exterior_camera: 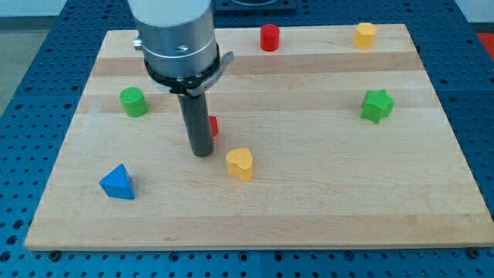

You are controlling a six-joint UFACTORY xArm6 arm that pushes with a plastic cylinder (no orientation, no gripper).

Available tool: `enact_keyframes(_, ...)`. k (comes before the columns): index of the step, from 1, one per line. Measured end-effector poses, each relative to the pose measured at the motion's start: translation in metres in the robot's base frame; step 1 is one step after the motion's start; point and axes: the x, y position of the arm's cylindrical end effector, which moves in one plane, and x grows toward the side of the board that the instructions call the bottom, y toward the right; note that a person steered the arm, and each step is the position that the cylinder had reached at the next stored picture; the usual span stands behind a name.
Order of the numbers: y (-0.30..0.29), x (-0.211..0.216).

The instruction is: Slide the yellow heart towards the bottom center

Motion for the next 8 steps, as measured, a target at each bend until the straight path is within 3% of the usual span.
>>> enact_keyframes(8,0.066,0.024)
